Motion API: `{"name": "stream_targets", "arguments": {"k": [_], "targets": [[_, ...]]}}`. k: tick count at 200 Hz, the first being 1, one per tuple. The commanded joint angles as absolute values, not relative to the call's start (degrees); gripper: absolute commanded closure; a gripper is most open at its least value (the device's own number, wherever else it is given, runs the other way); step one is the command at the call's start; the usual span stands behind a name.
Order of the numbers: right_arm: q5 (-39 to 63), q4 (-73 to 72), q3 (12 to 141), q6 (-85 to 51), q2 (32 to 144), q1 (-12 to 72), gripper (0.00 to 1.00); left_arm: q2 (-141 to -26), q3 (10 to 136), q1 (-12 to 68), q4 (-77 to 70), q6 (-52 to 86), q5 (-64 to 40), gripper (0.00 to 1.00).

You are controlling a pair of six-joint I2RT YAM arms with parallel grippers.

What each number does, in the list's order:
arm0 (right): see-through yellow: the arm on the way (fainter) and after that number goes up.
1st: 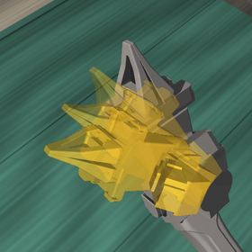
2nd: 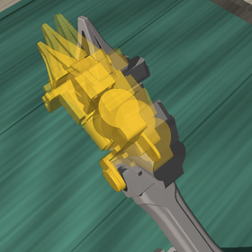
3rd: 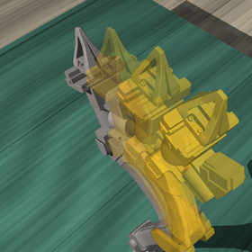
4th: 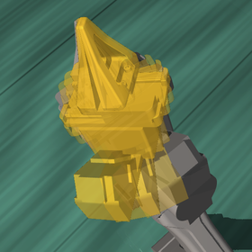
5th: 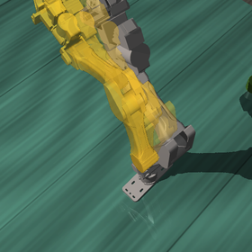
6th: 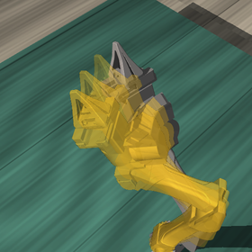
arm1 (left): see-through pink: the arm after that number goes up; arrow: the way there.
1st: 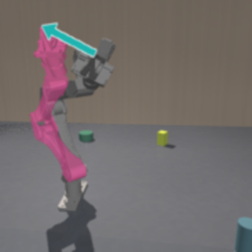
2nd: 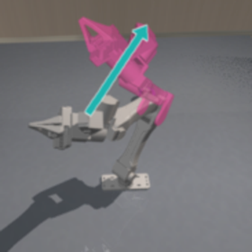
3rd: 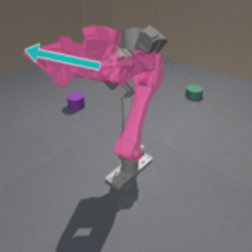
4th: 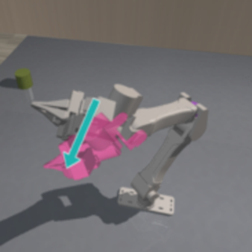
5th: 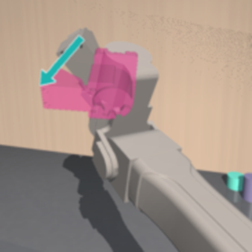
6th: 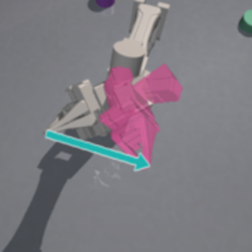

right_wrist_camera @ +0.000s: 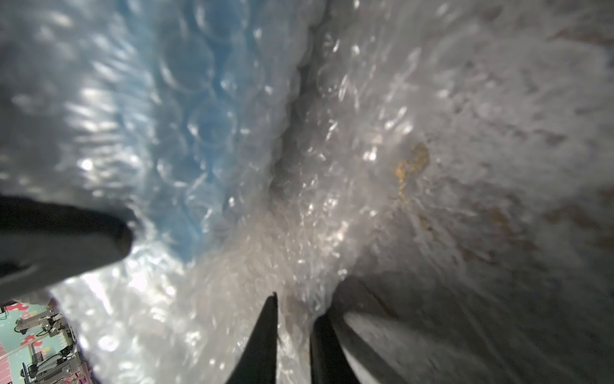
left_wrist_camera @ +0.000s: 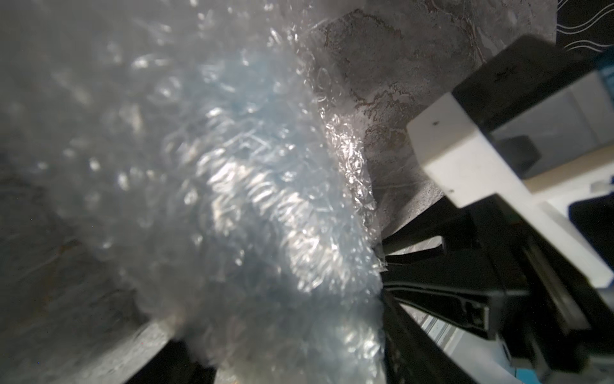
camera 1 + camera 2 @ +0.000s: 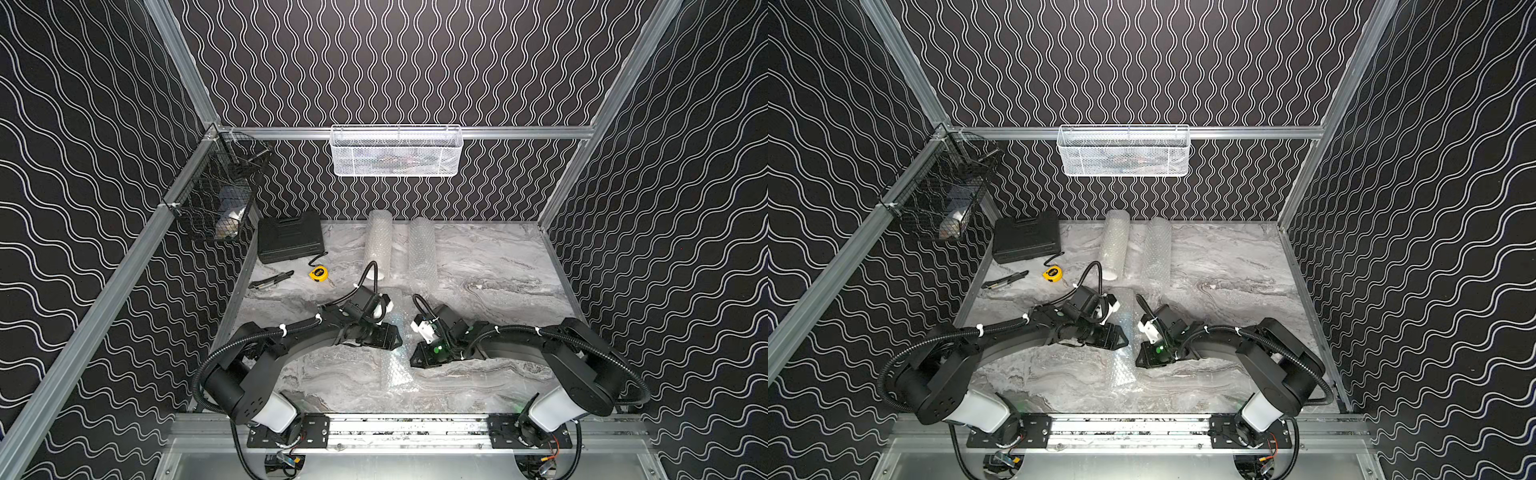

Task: Unwrap the vase from the bubble wrap
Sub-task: Unwrap the bubble wrap at the center of the board.

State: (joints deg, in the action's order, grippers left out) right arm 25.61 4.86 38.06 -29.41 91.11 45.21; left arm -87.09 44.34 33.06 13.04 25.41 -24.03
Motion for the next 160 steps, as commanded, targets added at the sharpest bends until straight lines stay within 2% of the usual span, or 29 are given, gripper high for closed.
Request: {"name": "stream_targets", "arguments": {"k": [1,106,136,160], "targets": [[21.1,5.7,37.4,-33.9,90.9,44.9,0.74,-86.7,44.0,33.0,12.7,24.4,-24.0,0.3],[21.8,-2.2,36.7,-41.1,93.1,39.4,0.54,-85.9,43.4,33.0,12.3,24.5,-25.0,0.3],[24.5,-4.3,37.2,-41.2,94.8,38.2,0.54,-86.0,43.5,33.0,12.2,24.7,-25.4,0.3],[26.0,-6.0,37.7,-41.5,96.5,38.1,0.59,-85.4,43.3,33.0,12.0,24.8,-25.6,0.3]]}}
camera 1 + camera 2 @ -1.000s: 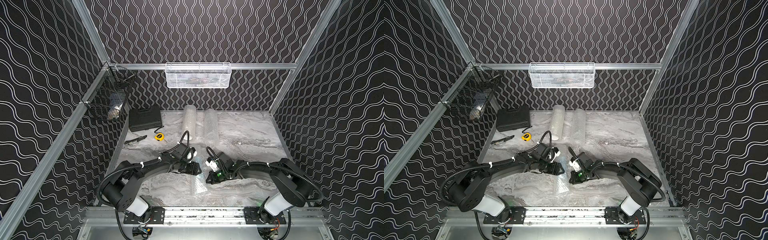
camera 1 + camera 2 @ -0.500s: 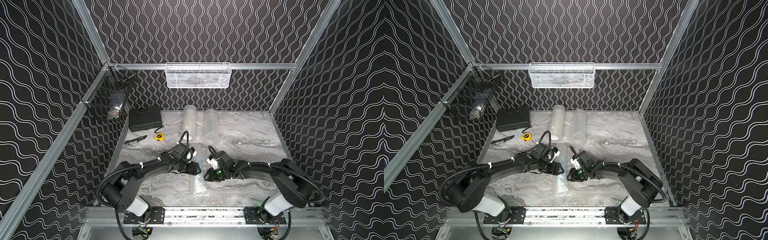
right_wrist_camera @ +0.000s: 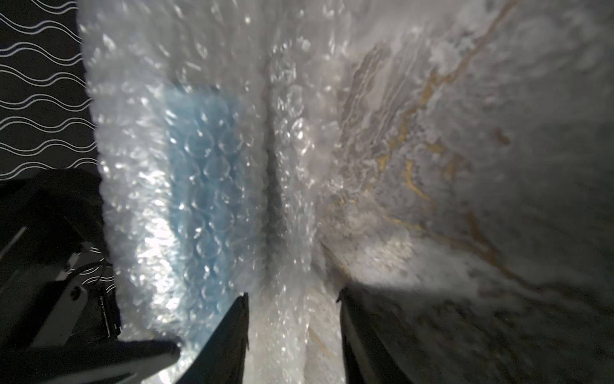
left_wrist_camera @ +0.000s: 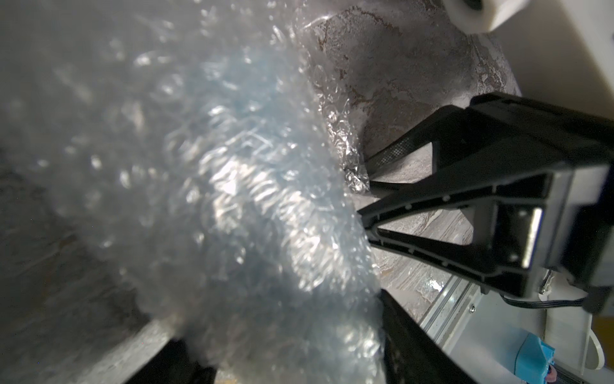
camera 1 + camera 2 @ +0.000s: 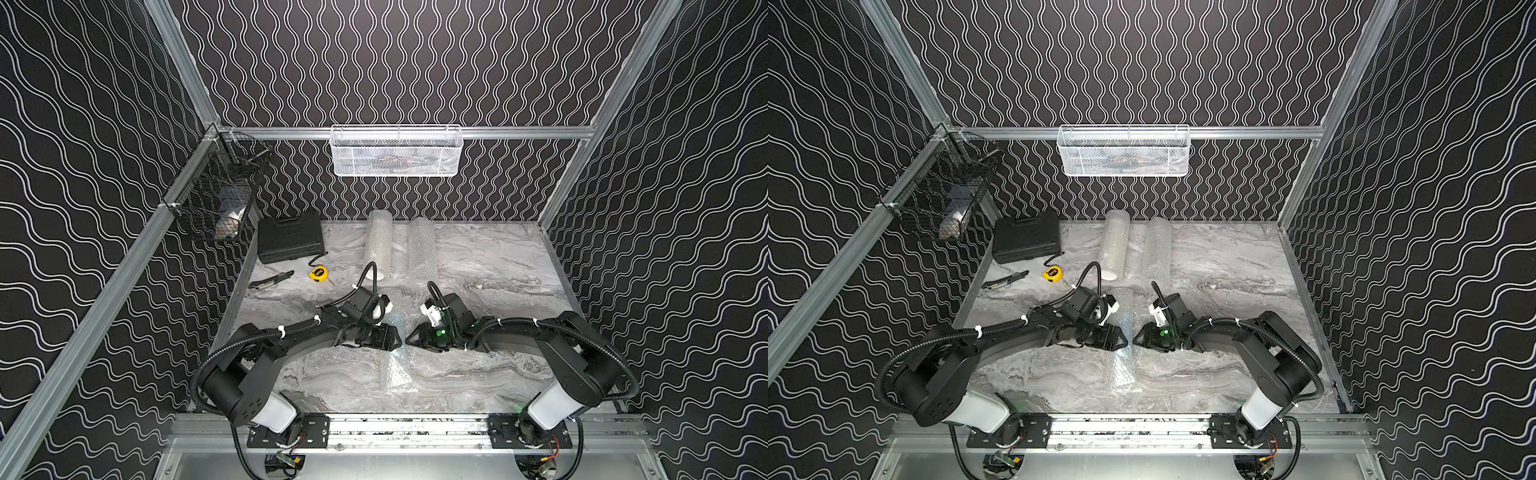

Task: Unwrap the vase from the bubble wrap
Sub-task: Unwrap the bubble wrap at the center of the board.

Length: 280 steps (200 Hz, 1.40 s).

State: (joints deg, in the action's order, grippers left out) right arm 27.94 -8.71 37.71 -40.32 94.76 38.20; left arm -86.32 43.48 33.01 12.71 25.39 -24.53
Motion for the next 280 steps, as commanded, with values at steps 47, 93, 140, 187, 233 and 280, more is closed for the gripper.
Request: {"name": "stream_targets", "arguments": {"k": [47,93,140,187,233,280], "targets": [[27.0,-7.7,37.8,-42.0,98.2,38.1,0.75,-85.5,43.0,33.0,10.8,25.4,-26.9,0.3],[25.7,-5.8,38.1,-41.0,96.8,38.1,0.94,-85.1,43.2,33.0,10.8,25.1,-27.0,0.29],[23.5,-0.8,39.0,-38.2,93.3,38.1,0.99,-83.7,43.3,33.0,10.5,25.0,-26.5,0.18],[21.5,4.7,40.3,-35.2,90.1,38.2,1.0,-82.2,43.8,33.0,10.4,25.0,-24.7,0.12],[19.9,9.7,41.7,-32.2,86.6,38.5,1.0,-81.6,43.5,33.0,8.8,25.7,-25.0,0.12],[19.0,13.8,43.6,-29.7,83.6,38.8,1.0,-83.0,42.3,33.0,6.2,26.9,-26.9,0.12]]}}
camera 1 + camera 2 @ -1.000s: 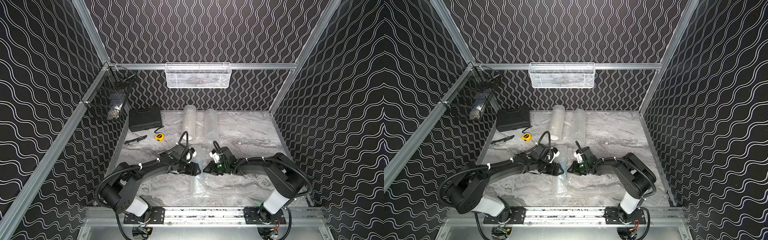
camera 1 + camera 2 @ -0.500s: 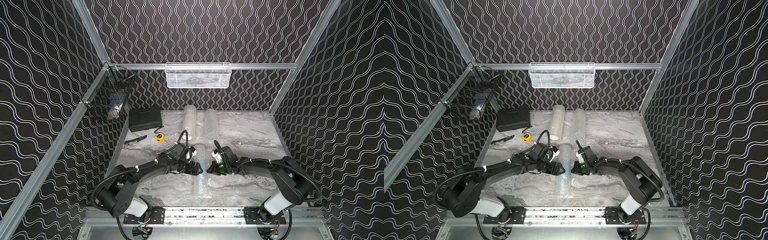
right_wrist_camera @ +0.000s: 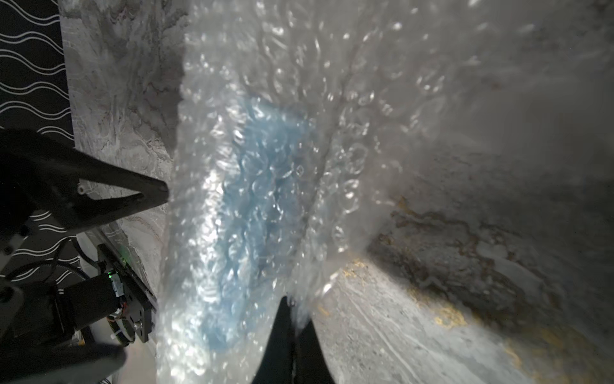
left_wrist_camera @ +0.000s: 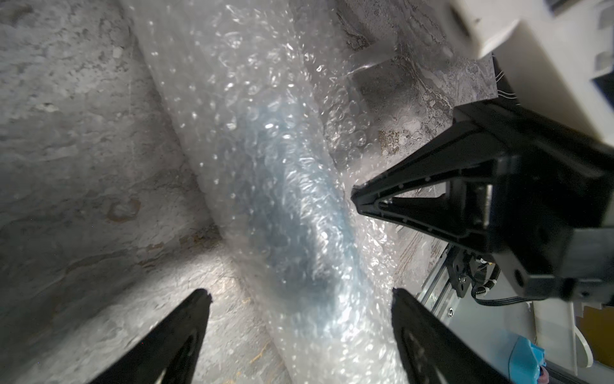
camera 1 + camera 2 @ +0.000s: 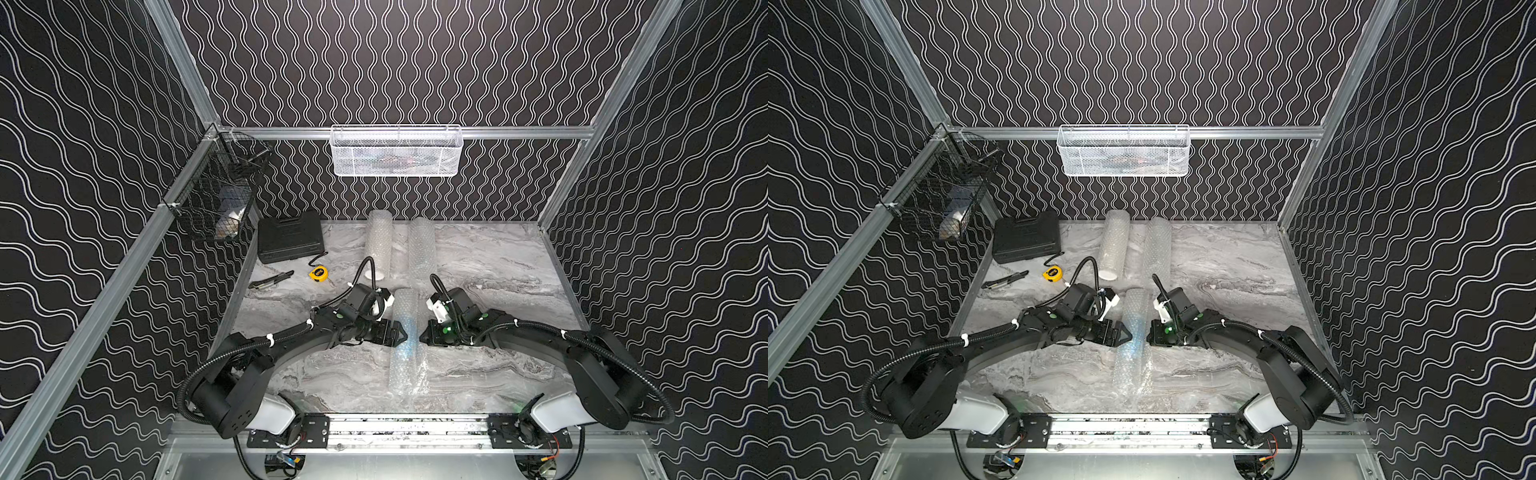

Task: Unwrap the vase from the bubble wrap
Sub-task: Unwrap the bubble wrap at the center of the board.

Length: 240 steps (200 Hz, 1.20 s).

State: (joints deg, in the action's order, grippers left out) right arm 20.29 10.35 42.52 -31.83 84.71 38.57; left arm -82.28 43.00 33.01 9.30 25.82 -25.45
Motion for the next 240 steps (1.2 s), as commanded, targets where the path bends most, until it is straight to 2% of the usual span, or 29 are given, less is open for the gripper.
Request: {"name": "stream_targets", "arguments": {"k": [1,99,172,240], "targets": [[19.0,13.9,43.7,-29.6,83.5,38.8,1.0,-83.1,42.2,33.0,6.2,27.0,-26.9,0.12],[14.6,18.9,48.0,-26.5,82.7,38.9,1.0,-84.7,37.6,33.1,-1.0,31.8,-33.2,0.19],[12.6,21.6,50.7,-24.9,81.4,39.0,1.0,-80.9,41.2,33.1,9.7,28.0,-20.7,0.14],[11.0,23.6,51.6,-24.3,79.1,39.0,1.0,-83.4,41.3,33.1,6.9,29.4,-23.0,0.14]]}}
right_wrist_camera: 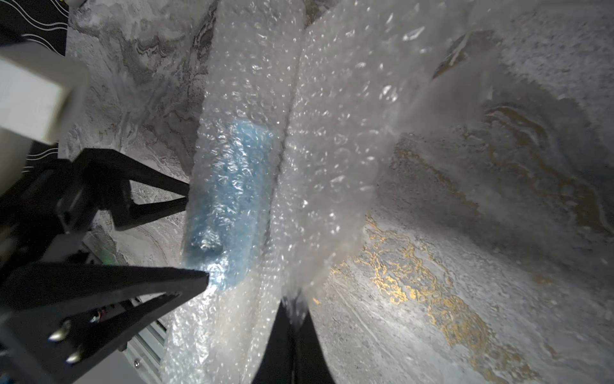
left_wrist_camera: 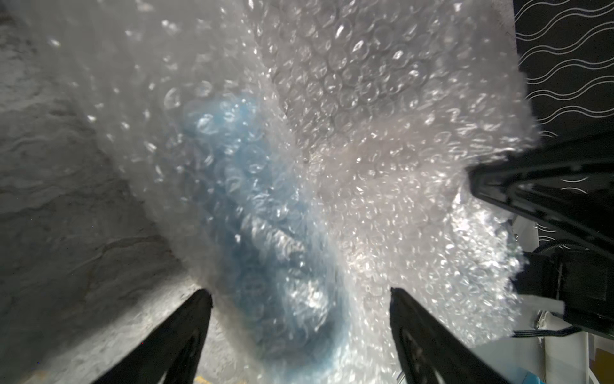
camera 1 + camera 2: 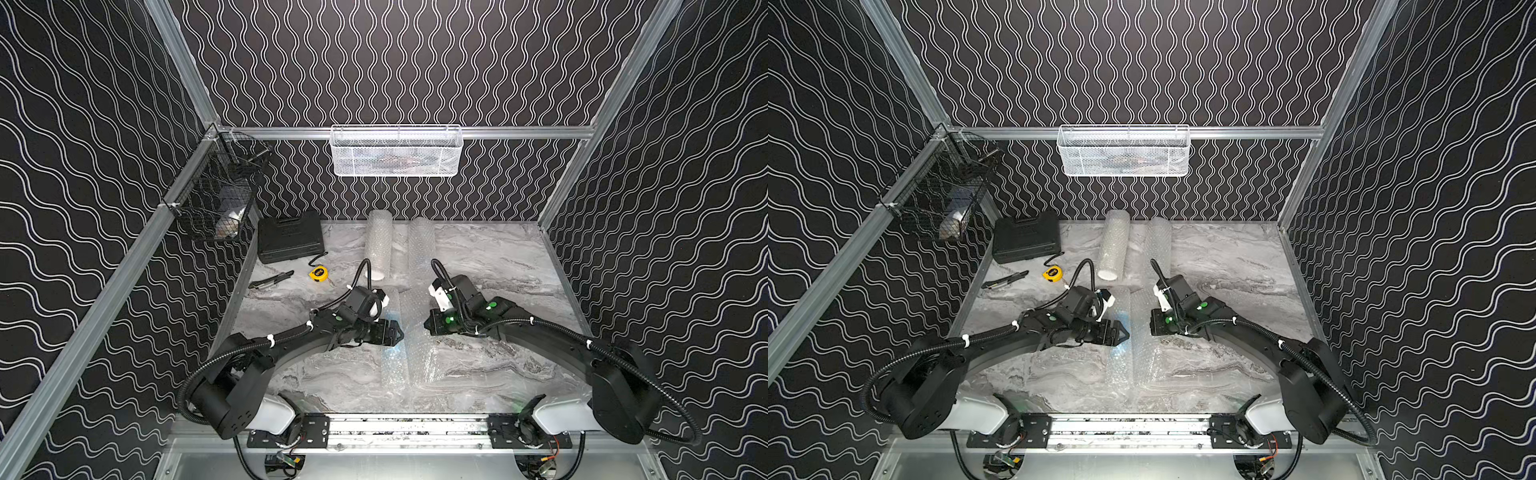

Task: Unwrap the vase from the bubble wrap
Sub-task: Unwrap the bubble wrap at the center of the board.

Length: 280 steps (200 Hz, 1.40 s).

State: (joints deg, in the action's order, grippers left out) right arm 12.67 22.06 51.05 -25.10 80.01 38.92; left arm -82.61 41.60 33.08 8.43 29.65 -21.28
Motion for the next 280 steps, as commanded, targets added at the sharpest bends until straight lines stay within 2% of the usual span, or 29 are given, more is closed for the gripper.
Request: {"name": "stream_targets", "arguments": {"k": [1,56,120,162,280], "targets": [[10.9,23.6,51.6,-24.3,79.1,39.0,1.0,-83.4,41.3,33.0,6.8,29.4,-23.2,0.14],[10.7,24.0,51.8,-24.3,78.0,39.1,1.0,-85.4,40.6,33.1,4.2,29.9,-28.3,0.15],[10.2,23.7,51.2,-23.5,75.5,39.4,1.0,-82.0,43.1,33.1,11.4,27.3,-17.5,0.11],[9.8,24.2,50.8,-22.8,73.6,39.5,1.0,-81.9,42.8,33.0,10.2,27.6,-16.6,0.11],[9.5,24.6,49.6,-21.8,68.9,39.8,1.0,-86.1,42.0,33.1,4.7,26.9,-27.2,0.14]]}}
